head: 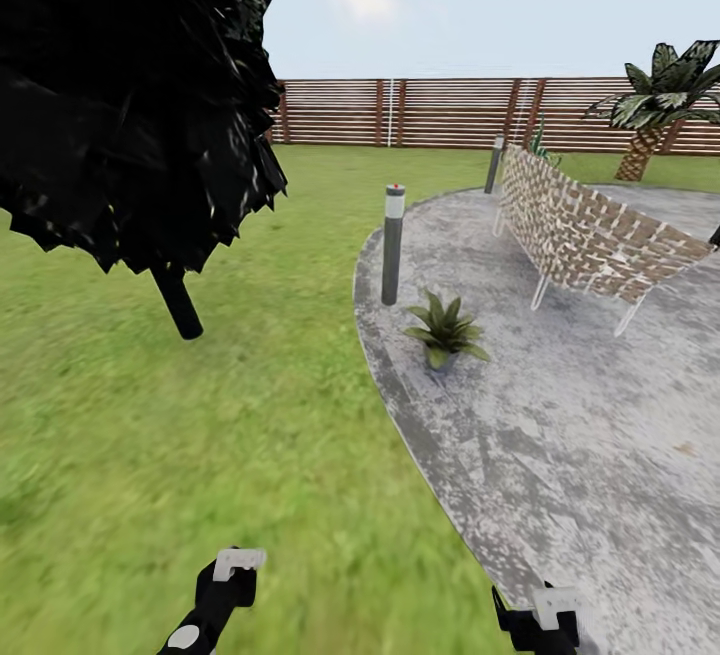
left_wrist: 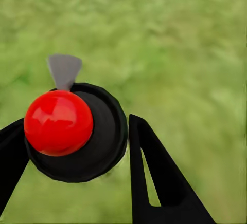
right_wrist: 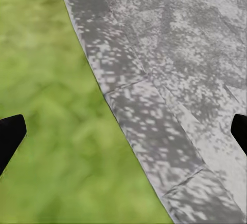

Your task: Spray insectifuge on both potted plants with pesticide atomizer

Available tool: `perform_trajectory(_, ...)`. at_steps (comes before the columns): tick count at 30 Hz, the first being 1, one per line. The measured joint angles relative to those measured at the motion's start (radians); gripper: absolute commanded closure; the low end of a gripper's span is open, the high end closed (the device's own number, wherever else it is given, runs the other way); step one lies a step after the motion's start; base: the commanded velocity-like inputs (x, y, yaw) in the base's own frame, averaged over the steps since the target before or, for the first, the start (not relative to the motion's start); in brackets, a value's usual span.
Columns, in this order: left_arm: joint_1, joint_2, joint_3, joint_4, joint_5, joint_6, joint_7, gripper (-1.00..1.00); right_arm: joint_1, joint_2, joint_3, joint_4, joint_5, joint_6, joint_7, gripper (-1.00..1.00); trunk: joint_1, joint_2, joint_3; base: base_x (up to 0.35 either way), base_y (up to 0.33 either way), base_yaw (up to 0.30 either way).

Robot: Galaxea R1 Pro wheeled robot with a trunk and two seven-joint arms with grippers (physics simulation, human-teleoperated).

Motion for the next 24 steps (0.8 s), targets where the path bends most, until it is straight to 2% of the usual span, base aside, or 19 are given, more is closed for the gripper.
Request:
perform_trajectory(4,0.000,0.000,0.000,0.000,0.001,0.000,0.000,1.00,0.000,0.000,0.000,0.000,0.000,0.001,0.000,-1.00,0.000,0.000,0.000,0.333,0.114,-0.161)
perform_trajectory(16,0.000,0.000,0.000,0.001,0.000,0.001,0.000,1.00,0.000,0.000,0.000,0.001,0.000,0.000,0.001,-1.00,0.000,0.000,0.000,0.298,0.186,-0.265)
perform_trajectory(24,0.000,0.000,0.000,0.000,0.000,0.000,0.000,1.00,0.000,0.000,0.001,0.001,0.000,0.000,0.001,-1.00,0.000,0.000,0.000,0.286,0.204,-0.052)
